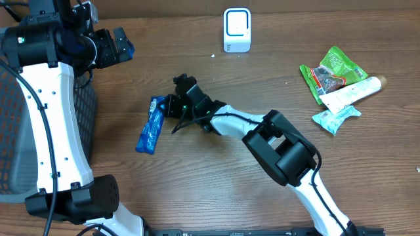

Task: Scan the item barcode
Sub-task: 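Grasp the blue packet with the right gripper and lift it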

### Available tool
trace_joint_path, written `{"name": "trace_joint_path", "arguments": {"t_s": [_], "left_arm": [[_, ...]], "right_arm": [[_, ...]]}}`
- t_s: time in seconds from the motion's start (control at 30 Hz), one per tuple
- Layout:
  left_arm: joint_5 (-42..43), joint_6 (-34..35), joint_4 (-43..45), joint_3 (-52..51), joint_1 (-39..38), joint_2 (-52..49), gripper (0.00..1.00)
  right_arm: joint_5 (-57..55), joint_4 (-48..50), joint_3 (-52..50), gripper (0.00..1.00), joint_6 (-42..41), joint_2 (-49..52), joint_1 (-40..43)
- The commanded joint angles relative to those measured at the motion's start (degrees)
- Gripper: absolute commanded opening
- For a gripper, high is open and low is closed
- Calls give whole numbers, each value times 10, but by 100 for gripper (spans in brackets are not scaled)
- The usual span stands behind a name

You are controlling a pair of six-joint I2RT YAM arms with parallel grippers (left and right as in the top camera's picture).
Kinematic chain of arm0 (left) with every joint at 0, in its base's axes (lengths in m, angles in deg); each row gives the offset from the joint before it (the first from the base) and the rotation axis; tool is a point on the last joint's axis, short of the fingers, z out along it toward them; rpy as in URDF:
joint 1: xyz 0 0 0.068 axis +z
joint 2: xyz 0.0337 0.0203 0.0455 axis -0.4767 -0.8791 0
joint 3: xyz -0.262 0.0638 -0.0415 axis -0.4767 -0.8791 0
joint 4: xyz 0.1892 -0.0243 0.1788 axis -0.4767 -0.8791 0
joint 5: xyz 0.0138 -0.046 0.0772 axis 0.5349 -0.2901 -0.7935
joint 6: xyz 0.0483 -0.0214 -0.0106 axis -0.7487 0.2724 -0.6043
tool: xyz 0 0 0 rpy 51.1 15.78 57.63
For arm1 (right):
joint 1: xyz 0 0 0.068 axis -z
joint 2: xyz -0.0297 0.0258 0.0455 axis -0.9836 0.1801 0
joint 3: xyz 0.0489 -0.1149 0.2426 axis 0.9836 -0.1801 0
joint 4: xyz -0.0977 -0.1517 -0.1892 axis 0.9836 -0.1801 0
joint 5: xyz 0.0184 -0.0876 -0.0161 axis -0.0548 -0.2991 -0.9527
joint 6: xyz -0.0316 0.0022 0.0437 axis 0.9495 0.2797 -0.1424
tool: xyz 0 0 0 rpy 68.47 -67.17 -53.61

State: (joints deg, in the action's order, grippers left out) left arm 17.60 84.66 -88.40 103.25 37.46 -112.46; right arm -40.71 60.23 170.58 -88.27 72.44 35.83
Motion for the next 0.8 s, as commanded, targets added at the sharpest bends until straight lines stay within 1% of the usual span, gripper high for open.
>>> {"name": "trace_joint_path", "arguments": {"t_s": [0.0, 0.07, 0.13, 0.17, 0.23, 0.33, 0.47, 0.57, 0.7, 0.77], "left_arm": [[-5, -5, 0, 0, -4, 0, 100], [-5, -4, 0, 0, -4, 0, 100], [-5, -4, 0, 0, -4, 0, 99], [-5, -4, 0, 0, -4, 0, 100], [-5, -4, 0, 0, -4, 0, 100], [-5, -4, 0, 0, -4, 0, 100], [-5, -5, 0, 0, -4, 0, 100], [-5, -5, 0, 0, -4, 0, 100], [-6, -4, 0, 0, -4, 0, 100], [-5, -4, 0, 0, -4, 0, 100]], "right_arm": [[197, -21, -20, 5, -1, 35, 59], [297, -20, -20, 4, -1, 32, 105], [356, -19, -20, 4, 4, 28, 130], [402, -17, -20, 4, 6, 24, 148], [481, -18, -20, 4, 37, 9, 174], [551, -20, -20, 4, 65, -31, 203], [576, -20, -20, 4, 97, -98, 222], [577, -20, -20, 4, 123, -167, 239], [535, -27, -20, 4, 140, -217, 260], [471, -84, -20, 4, 173, -232, 266]]}}
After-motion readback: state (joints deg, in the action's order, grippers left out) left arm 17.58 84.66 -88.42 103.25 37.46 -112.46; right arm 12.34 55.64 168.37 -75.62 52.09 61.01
